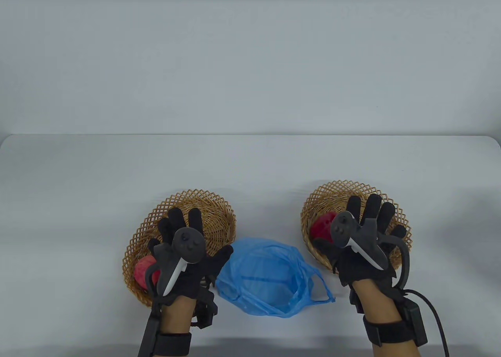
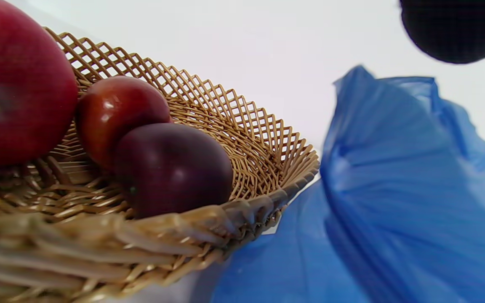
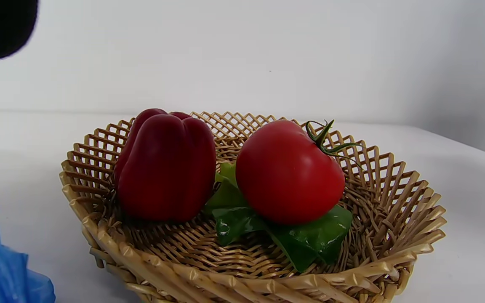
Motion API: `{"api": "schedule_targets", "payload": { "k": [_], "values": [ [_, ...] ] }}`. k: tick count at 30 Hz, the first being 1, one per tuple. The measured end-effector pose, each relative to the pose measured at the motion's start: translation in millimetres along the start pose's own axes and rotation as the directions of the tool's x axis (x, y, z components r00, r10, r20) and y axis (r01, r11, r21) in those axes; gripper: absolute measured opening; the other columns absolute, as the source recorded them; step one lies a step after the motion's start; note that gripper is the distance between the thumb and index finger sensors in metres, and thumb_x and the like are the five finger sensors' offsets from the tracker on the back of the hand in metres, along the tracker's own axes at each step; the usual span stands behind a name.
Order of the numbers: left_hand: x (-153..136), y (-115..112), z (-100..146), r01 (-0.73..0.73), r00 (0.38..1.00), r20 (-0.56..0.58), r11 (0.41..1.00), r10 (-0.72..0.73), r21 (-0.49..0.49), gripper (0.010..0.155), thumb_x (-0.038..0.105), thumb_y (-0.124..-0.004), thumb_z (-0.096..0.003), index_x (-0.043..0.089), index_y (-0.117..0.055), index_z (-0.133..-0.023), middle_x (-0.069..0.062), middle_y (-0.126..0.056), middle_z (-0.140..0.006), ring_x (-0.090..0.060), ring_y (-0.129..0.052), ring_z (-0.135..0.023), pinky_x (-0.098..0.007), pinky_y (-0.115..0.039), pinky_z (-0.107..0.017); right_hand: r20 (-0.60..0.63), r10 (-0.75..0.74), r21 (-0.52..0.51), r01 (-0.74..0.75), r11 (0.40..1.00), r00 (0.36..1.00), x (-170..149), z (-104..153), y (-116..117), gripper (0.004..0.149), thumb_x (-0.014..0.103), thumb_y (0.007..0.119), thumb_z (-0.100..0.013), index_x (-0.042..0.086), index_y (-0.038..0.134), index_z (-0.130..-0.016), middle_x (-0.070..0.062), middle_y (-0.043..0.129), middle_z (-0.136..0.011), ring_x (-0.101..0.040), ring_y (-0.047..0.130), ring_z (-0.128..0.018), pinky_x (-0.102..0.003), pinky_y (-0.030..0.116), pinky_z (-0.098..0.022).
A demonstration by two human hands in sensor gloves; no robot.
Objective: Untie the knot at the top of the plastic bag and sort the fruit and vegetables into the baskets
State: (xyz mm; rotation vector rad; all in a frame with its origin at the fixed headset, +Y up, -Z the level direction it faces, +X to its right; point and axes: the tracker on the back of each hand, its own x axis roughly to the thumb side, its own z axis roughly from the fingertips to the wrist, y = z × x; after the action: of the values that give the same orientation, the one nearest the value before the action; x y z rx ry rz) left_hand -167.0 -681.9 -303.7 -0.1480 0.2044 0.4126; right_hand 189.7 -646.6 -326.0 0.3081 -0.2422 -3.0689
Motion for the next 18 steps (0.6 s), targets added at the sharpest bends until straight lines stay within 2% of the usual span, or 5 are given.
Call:
{"api": "schedule_targets", "payload": {
  "k": [18],
  "values": [
    [0.1,-0.8,0.6,0.012,1.000,-0.012,1.000,-0.012,-0.015,0.109,0.079,-0.068,-0.0347,0.045,0.010,-0.103,0.004,0.025,-0.112,-0.038,0.012,-0.116,-0.073,0.000,-0.079,-0.002,-0.015,0.029,0.015,0.999,1.000,-2.8,-1.4,0.5,0.117,0.076,0.066,-0.041,0.019,-0.021,-0.094,-0.024,-0.030,-0.098,-0.055,-0.022,-0.090,-0.082,0.006,-0.061]
  ]
}}
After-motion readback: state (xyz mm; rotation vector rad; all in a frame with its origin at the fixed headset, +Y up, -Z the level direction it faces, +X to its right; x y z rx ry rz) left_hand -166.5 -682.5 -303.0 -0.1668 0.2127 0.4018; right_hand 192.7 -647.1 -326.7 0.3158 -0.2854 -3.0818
